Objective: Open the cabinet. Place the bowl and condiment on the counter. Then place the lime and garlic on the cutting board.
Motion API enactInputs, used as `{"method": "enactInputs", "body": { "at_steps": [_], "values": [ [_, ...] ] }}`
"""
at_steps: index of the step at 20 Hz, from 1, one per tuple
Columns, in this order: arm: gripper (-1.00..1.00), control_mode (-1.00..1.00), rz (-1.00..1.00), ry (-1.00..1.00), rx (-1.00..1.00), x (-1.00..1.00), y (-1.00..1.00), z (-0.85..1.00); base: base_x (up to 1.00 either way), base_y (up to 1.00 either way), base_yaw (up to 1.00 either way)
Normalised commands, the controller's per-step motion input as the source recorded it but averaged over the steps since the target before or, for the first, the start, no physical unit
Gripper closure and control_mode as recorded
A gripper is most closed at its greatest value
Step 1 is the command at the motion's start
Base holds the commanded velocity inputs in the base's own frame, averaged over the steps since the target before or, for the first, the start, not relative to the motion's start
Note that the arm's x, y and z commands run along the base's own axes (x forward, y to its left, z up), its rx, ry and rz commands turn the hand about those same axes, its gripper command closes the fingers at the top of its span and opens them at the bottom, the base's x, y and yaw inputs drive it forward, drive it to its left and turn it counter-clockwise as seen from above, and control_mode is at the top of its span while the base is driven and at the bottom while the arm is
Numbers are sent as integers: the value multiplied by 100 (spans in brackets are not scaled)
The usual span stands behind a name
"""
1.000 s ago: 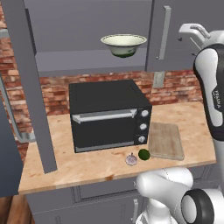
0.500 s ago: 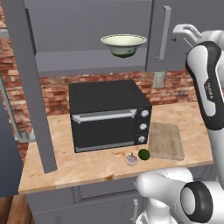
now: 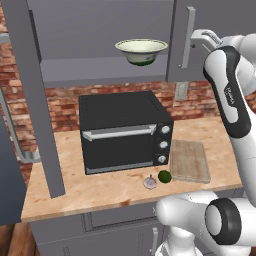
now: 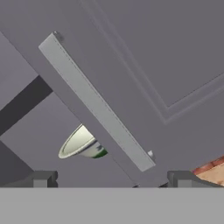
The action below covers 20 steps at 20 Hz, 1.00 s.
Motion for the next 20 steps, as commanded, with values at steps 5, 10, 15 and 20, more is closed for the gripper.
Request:
{"method": "enactInputs", "body": {
  "at_steps": [5, 10, 15, 20],
  "values": [
    [-100, -100, 0, 0, -2, 35, 0, -12, 0, 0, 0],
    [-100, -100, 1, 0, -1, 39, 0, -11, 0, 0, 0],
    [-100, -100, 1, 0, 0, 42, 0, -3, 0, 0, 0],
    [-100, -100, 0, 0, 0, 39, 0, -2, 0, 0, 0]
  ]
}}
